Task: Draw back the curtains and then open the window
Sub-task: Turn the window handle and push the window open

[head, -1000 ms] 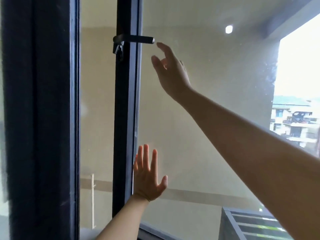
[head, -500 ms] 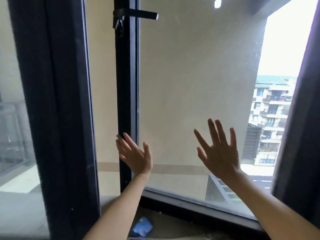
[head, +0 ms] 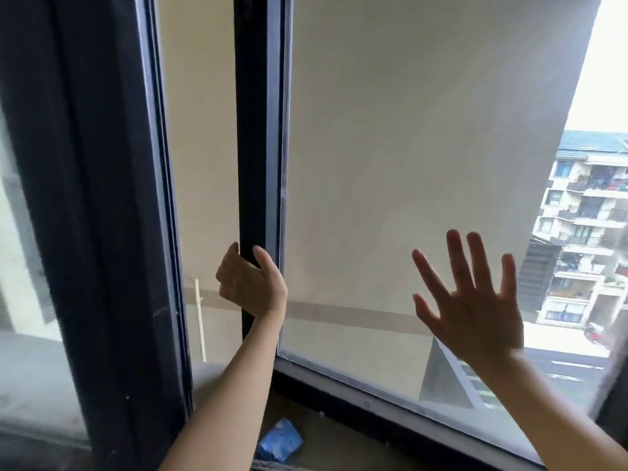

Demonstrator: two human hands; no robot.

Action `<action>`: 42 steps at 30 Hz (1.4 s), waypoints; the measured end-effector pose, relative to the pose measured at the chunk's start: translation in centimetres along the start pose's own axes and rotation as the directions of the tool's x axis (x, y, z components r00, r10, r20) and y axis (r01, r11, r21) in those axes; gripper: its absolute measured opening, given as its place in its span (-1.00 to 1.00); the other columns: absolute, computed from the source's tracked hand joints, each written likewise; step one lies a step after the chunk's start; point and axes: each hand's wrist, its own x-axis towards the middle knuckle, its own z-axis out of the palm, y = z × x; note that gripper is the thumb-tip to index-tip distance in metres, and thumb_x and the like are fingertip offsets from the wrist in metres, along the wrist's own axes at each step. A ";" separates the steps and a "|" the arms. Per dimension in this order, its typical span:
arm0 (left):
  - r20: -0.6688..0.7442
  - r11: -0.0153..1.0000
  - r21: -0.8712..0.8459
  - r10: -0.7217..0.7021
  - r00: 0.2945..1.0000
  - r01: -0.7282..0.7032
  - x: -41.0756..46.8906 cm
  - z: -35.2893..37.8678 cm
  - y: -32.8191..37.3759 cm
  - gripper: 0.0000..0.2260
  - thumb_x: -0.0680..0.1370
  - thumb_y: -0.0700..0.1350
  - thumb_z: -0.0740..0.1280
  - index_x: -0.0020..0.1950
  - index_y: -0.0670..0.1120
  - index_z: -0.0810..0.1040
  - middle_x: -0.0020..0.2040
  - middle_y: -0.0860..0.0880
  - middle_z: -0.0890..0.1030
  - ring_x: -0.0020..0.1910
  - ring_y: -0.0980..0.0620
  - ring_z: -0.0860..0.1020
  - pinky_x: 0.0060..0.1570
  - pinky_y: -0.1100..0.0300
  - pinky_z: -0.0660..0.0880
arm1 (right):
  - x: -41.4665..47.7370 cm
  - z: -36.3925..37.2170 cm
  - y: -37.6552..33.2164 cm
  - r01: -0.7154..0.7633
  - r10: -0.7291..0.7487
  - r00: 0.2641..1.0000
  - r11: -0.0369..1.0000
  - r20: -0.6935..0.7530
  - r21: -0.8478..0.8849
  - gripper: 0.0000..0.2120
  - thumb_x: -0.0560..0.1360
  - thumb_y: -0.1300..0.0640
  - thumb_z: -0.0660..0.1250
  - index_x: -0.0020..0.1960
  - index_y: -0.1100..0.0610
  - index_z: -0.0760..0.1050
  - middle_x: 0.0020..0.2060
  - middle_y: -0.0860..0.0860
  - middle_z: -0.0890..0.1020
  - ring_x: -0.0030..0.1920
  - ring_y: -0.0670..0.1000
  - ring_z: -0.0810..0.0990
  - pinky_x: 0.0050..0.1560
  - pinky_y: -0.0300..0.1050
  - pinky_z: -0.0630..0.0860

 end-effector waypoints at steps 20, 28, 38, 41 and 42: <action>0.081 1.000 -0.008 0.026 0.996 -0.025 0.8 4.0 0.2 -0.51 0.47 0.04 -0.12 0.14 -0.29 0.32 0.09 -0.32 0.53 0.04 -0.33 0.50 -0.12 -0.07 0.41 | 0.9 0.5 0.0 0.042 -0.047 0.992 0.998 0.113 0.052 -0.45 0.52 -0.19 -0.18 0.45 0.00 0.05 0.49 0.19 -0.04 0.48 0.15 -0.27 0.42 0.17 -0.30; 0.082 0.990 -0.092 0.118 0.990 -0.111 1.3 10.5 0.0 -0.32 0.37 0.15 -0.24 0.05 -0.33 0.39 0.02 -0.35 0.55 0.03 -0.32 0.47 -0.11 -0.02 0.36 | 2.0 2.8 -0.3 -0.004 0.003 0.989 1.000 0.148 0.004 -0.39 0.53 -0.20 -0.29 0.44 0.07 0.12 0.45 0.19 -0.02 0.48 0.20 -0.14 0.42 0.20 -0.24; 0.162 0.973 -0.119 0.216 0.963 -0.199 1.3 20.2 0.2 -0.42 0.45 0.04 -0.17 -0.11 -0.38 0.46 -0.16 -0.38 0.57 -0.14 -0.37 0.51 -0.01 -0.20 0.45 | 3.7 6.0 -1.0 -0.078 0.087 0.962 0.996 0.257 -0.043 -0.38 0.52 -0.19 -0.25 0.41 0.12 0.16 0.45 0.19 0.01 0.48 0.23 -0.17 0.40 0.14 -0.43; 0.193 0.969 -0.153 0.223 0.956 -0.195 0.9 22.3 0.6 -0.40 0.44 0.04 -0.19 -0.08 -0.39 0.46 -0.13 -0.38 0.57 -0.12 -0.36 0.51 0.01 -0.17 0.43 | 4.1 6.7 -1.2 -0.088 0.104 0.958 0.994 0.268 -0.070 -0.37 0.48 -0.21 -0.17 0.40 0.13 0.19 0.44 0.21 0.03 0.47 0.27 -0.09 0.41 0.13 -0.40; 0.198 0.967 -0.166 0.224 0.954 -0.193 0.7 22.8 0.7 -0.40 0.43 0.05 -0.19 -0.07 -0.38 0.46 -0.12 -0.38 0.58 -0.11 -0.36 0.51 0.02 -0.16 0.43 | 4.3 6.9 -1.2 -0.087 0.105 0.957 0.993 0.272 -0.076 -0.36 0.47 -0.22 -0.15 0.39 0.14 0.21 0.43 0.22 0.04 0.45 0.25 -0.03 0.41 0.13 -0.38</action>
